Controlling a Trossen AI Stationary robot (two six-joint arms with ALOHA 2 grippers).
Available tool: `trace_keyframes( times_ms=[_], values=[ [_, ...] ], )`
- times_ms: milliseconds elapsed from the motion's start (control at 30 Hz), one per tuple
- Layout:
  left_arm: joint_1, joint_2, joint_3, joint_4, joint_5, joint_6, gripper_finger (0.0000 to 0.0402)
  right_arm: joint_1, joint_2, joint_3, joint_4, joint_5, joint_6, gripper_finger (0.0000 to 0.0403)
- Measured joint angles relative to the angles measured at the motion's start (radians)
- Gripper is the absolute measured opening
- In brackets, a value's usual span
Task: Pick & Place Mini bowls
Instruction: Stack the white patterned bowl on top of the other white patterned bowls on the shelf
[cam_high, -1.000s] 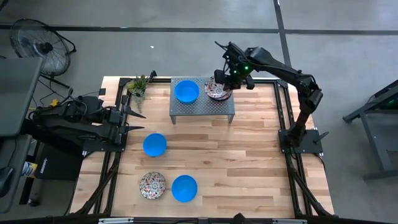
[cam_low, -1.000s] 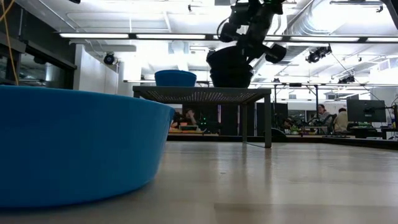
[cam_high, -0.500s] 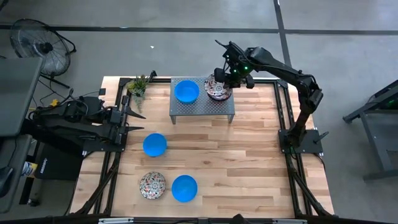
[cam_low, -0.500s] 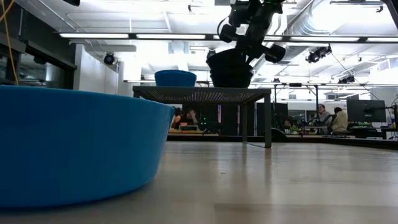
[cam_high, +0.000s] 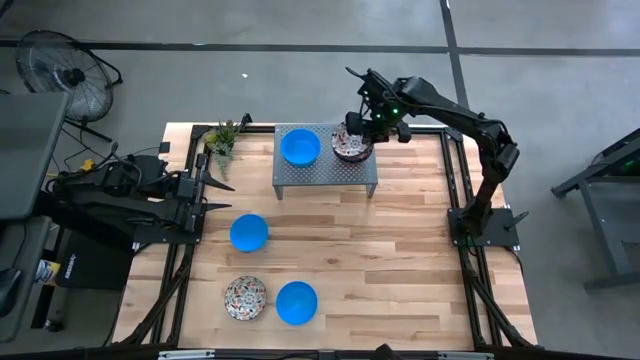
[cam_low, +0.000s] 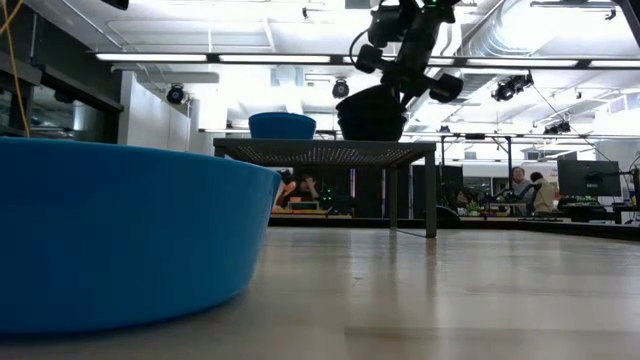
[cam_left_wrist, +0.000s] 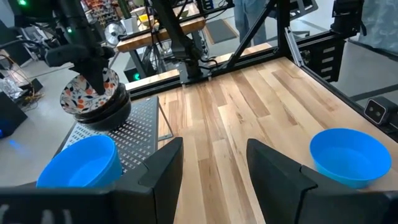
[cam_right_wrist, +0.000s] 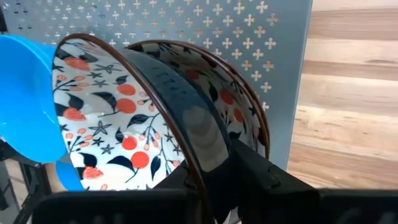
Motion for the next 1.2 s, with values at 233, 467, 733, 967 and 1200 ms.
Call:
trace_keyframes(
  times_ms=[233,467,733,967,1200],
  values=[
    [0.0,0.0,0.0,0.0,-0.002,0.0,0.0172,0.0,0.0,0.0,0.004,0.002,-0.013,0.0049],
    [0.0,0.0,0.0,0.0,-0.002,0.0,0.0172,0.0,0.0,0.0,0.007,-0.004,-0.015,0.0091],
    [0.0,0.0,0.0,0.0,-0.002,-0.001,0.0172,-0.003,0.0,0.0,0.014,-0.024,-0.018,0.012],
    [0.0,0.0,0.0,0.0,-0.001,-0.004,0.0172,-0.004,-0.001,0.0,0.017,-0.047,-0.018,0.0124],
    [0.0,0.0,0.0,0.0,0.0,-0.007,0.0172,-0.004,-0.005,0.014,0.021,-0.039,-0.017,0.0124]
  ],
)
